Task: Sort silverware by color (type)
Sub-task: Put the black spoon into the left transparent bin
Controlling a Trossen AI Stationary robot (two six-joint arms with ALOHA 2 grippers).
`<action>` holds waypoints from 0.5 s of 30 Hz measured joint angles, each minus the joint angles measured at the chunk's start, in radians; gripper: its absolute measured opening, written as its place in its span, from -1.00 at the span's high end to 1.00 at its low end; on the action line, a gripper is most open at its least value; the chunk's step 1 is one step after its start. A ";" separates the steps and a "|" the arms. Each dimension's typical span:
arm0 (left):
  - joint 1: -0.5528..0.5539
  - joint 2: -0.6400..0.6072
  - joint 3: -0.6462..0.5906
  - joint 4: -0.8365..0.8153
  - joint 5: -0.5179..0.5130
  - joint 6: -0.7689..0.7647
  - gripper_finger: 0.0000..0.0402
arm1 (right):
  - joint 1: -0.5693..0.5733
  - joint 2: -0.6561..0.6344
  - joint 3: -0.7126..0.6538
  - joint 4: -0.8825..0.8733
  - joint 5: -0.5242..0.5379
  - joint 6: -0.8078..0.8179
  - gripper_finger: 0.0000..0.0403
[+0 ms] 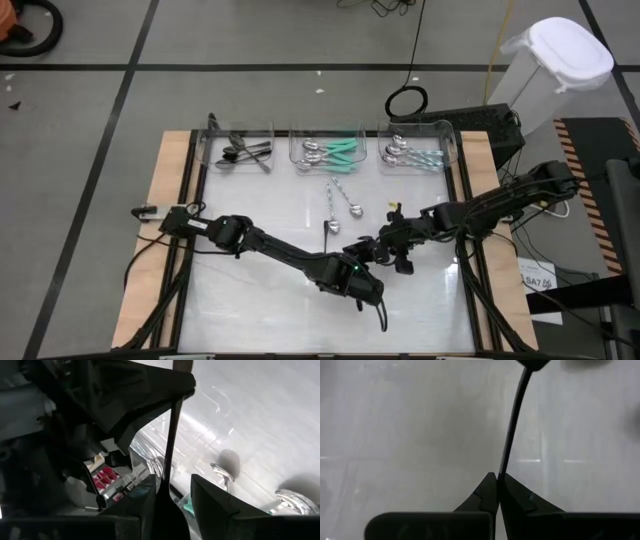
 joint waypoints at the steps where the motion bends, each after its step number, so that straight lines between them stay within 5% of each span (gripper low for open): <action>1: 0.000 0.000 0.000 0.000 0.001 0.012 0.39 | 0.000 0.000 0.000 0.000 -0.007 -0.002 0.98; 15: 0.005 -0.001 0.000 0.073 0.028 0.115 0.39 | 0.000 0.000 0.000 0.008 -0.076 -0.045 0.98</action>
